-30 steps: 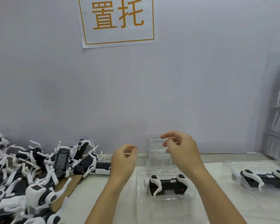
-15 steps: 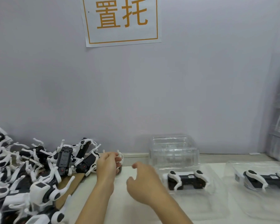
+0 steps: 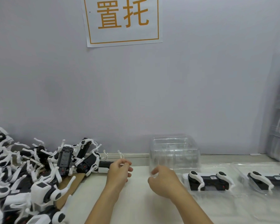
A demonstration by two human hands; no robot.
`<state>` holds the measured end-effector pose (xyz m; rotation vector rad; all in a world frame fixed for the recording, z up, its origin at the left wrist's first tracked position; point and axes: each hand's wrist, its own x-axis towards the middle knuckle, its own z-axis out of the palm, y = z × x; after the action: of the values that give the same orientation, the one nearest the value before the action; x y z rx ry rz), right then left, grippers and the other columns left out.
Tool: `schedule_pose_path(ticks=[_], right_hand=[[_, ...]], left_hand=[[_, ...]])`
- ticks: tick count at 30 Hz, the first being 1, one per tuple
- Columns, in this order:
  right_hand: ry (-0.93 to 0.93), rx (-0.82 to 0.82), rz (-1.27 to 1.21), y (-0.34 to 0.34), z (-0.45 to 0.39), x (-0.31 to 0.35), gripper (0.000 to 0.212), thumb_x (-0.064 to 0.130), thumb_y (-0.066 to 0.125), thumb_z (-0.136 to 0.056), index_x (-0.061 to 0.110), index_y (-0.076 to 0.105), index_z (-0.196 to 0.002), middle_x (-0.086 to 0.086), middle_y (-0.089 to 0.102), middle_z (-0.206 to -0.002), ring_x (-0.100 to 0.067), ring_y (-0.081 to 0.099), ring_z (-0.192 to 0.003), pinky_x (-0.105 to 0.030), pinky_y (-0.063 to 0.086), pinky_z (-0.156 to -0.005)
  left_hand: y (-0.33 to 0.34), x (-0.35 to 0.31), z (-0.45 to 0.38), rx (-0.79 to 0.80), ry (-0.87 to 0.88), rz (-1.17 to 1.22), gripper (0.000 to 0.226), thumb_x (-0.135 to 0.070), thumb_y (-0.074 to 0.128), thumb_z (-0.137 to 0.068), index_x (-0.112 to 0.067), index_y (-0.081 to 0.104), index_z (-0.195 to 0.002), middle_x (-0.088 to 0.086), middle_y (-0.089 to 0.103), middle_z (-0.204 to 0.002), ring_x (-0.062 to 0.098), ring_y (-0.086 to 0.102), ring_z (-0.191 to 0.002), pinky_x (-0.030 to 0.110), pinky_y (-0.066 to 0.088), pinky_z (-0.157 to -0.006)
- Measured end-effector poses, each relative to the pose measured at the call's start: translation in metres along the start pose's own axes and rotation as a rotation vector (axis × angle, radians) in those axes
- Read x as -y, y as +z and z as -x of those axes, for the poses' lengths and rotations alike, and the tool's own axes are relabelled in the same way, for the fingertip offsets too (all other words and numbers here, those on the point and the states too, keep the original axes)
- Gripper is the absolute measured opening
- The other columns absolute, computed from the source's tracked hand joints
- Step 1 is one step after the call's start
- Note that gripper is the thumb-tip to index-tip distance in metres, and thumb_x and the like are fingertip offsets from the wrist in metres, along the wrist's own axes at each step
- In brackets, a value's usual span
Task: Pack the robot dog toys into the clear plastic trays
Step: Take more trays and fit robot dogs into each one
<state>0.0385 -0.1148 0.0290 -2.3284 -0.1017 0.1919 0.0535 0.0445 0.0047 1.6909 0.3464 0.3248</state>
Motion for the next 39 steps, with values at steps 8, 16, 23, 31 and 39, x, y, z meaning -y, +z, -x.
schedule_pose_path(ticks=[8, 16, 23, 31, 39], right_hand=[[0.163, -0.075, 0.165, -0.047, -0.013, -0.032, 0.010, 0.019, 0.048, -0.090, 0.015, 0.052, -0.081, -0.002, 0.059, -0.080, -0.022, 0.053, -0.076, -0.019, 0.034, -0.050], [0.413, -0.506, 0.013, -0.084, -0.013, -0.083, 0.013, 0.020, 0.056, -0.084, 0.009, 0.063, -0.088, -0.009, 0.063, -0.090, -0.030, 0.059, -0.084, -0.031, 0.045, -0.075], [0.157, -0.720, -0.050, -0.074, -0.020, -0.074, 0.028, 0.008, 0.056, -0.085, 0.014, 0.057, -0.112, -0.015, 0.052, -0.121, -0.036, 0.054, -0.098, -0.036, 0.040, -0.079], [-0.282, -0.336, 0.191, -0.033, -0.025, -0.056, 0.061, 0.032, 0.061, -0.096, 0.034, 0.032, -0.150, 0.013, 0.029, -0.142, -0.015, 0.056, -0.105, -0.027, 0.044, -0.092], [-0.335, -0.546, -0.092, -0.031, -0.022, -0.042, 0.017, 0.026, 0.070, -0.089, 0.036, 0.069, -0.102, 0.023, 0.051, -0.097, 0.014, 0.049, -0.083, -0.024, 0.041, -0.080]], left_hand=[[0.000, 0.006, -0.001, 0.038, -0.014, -0.064, 0.020, -0.009, 0.048, -0.095, -0.015, 0.066, -0.090, 0.003, 0.069, -0.081, 0.016, 0.059, -0.065, 0.027, 0.045, -0.058], [0.001, 0.009, -0.002, 0.058, -0.014, -0.084, 0.020, -0.009, 0.048, -0.095, -0.014, 0.067, -0.089, 0.005, 0.069, -0.083, 0.016, 0.060, -0.065, 0.026, 0.044, -0.057], [0.001, 0.009, -0.001, 0.071, -0.016, -0.094, 0.021, -0.007, 0.048, -0.094, -0.013, 0.067, -0.089, 0.005, 0.068, -0.082, 0.016, 0.059, -0.063, 0.026, 0.043, -0.058], [0.002, 0.007, 0.004, 0.106, 0.005, -0.116, 0.018, -0.007, 0.049, -0.094, -0.012, 0.066, -0.090, 0.006, 0.068, -0.084, 0.016, 0.059, -0.064, 0.024, 0.044, -0.059], [0.008, 0.005, 0.007, 0.268, -0.007, 0.025, 0.017, -0.025, 0.062, -0.096, -0.010, 0.065, -0.101, 0.008, 0.068, -0.088, 0.019, 0.064, -0.066, 0.028, 0.050, -0.061]])
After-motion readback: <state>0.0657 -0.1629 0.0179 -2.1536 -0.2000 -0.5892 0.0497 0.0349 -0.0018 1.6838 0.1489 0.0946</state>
